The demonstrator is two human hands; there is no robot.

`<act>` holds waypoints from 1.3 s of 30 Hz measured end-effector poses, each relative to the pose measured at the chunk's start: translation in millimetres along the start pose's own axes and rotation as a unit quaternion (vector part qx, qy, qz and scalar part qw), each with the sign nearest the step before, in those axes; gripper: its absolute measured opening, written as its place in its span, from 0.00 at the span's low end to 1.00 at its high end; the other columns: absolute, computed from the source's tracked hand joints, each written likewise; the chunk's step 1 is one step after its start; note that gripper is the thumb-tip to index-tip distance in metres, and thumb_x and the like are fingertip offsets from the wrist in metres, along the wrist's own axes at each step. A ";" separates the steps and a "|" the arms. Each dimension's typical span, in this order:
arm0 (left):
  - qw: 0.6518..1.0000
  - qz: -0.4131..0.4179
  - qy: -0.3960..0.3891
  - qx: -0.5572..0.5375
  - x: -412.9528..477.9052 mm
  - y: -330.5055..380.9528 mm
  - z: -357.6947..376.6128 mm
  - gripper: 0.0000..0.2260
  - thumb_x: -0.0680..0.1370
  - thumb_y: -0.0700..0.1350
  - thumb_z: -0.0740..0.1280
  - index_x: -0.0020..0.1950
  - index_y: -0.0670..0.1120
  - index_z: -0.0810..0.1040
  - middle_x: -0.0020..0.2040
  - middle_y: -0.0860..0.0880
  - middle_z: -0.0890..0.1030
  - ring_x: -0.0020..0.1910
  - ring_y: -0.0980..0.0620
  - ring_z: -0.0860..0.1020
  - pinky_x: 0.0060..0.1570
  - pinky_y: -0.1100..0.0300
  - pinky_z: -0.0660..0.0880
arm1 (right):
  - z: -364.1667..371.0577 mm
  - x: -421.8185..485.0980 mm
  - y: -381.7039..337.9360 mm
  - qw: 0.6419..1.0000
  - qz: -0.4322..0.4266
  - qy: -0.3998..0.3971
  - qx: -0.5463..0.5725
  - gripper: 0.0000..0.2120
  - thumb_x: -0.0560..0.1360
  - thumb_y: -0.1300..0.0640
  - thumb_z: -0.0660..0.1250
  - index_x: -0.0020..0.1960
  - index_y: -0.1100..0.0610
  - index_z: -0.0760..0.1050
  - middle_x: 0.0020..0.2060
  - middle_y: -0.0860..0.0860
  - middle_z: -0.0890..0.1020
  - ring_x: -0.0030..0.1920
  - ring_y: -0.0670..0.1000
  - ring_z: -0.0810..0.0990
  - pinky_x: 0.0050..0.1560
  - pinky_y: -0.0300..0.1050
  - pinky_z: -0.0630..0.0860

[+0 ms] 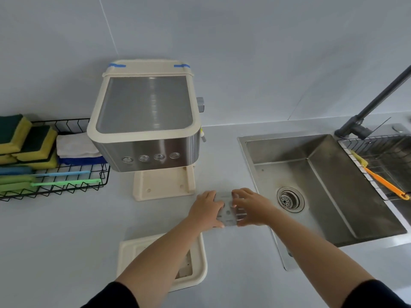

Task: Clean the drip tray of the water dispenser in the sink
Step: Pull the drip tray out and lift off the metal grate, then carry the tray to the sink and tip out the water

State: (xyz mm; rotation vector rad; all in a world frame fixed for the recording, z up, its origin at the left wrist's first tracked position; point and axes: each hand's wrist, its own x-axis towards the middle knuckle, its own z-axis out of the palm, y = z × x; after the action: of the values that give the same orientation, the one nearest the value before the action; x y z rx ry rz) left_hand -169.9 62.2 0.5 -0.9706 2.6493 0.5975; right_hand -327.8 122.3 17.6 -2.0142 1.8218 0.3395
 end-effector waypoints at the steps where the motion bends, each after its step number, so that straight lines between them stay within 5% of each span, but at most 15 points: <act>1: 1.000 -0.001 -0.001 0.006 0.0 1.2 0.7 0.23 0.70 0.55 0.69 0.60 0.44 0.72 0.65 0.43 0.67 0.65 0.44 0.65 0.62 0.53 0.65 | 2.7 1.0 -0.1 1.000 -0.002 -0.003 0.004 0.25 0.68 0.46 0.70 0.62 0.54 0.72 0.69 0.50 0.65 0.69 0.54 0.63 0.64 0.44 0.68; 12: 0.999 0.004 0.034 -0.022 -4.1 -2.2 13.2 0.24 0.72 0.53 0.68 0.64 0.45 0.68 0.67 0.45 0.67 0.67 0.46 0.64 0.60 0.55 0.68 | 10.8 0.5 1.8 0.998 0.014 -0.005 0.062 0.25 0.71 0.48 0.68 0.65 0.55 0.68 0.70 0.46 0.66 0.70 0.49 0.63 0.63 0.43 0.71; 21: 0.997 -0.017 0.036 -0.069 -25.7 -28.4 -11.3 0.35 0.74 0.55 0.65 0.75 0.48 0.51 0.76 0.46 0.56 0.76 0.47 0.52 0.72 0.50 0.56 | 9.4 -3.3 -21.1 0.989 0.065 -0.011 0.131 0.45 0.72 0.45 0.67 0.76 0.53 0.41 0.77 0.51 0.46 0.77 0.52 0.45 0.74 0.48 0.49; 27: 0.978 -0.087 0.076 -0.172 -91.1 -70.7 -16.1 0.35 0.73 0.56 0.66 0.75 0.52 0.52 0.77 0.50 0.53 0.76 0.52 0.49 0.72 0.53 0.54 | 2.9 -12.0 -62.9 0.983 0.003 0.005 0.183 0.51 0.69 0.43 0.69 0.75 0.53 0.37 0.76 0.48 0.42 0.76 0.50 0.41 0.75 0.49 0.46; 31: 0.961 -0.132 0.078 -0.230 -142.5 -96.6 -5.5 0.44 0.67 0.56 0.73 0.75 0.52 0.50 0.77 0.52 0.53 0.75 0.53 0.54 0.72 0.54 0.57 | 11.6 -20.2 -90.4 0.977 -0.010 -0.014 0.215 0.55 0.66 0.43 0.72 0.75 0.54 0.34 0.76 0.47 0.40 0.76 0.48 0.40 0.75 0.46 0.45; 39: 0.939 -0.191 0.009 -0.287 -214.7 -135.0 28.7 0.60 0.56 0.56 0.79 0.76 0.51 0.41 0.77 0.54 0.47 0.76 0.55 0.48 0.73 0.57 0.52 | 38.0 -34.2 -121.3 0.952 0.034 -0.059 0.300 0.60 0.63 0.46 0.75 0.75 0.55 0.32 0.76 0.48 0.40 0.76 0.48 0.43 0.75 0.46 0.49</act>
State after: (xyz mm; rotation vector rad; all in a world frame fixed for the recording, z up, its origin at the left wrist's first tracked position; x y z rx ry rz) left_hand 82.0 101.1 15.9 -1.5947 2.2261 1.2954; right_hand -208.6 178.1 14.6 -1.4800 1.6625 -0.0750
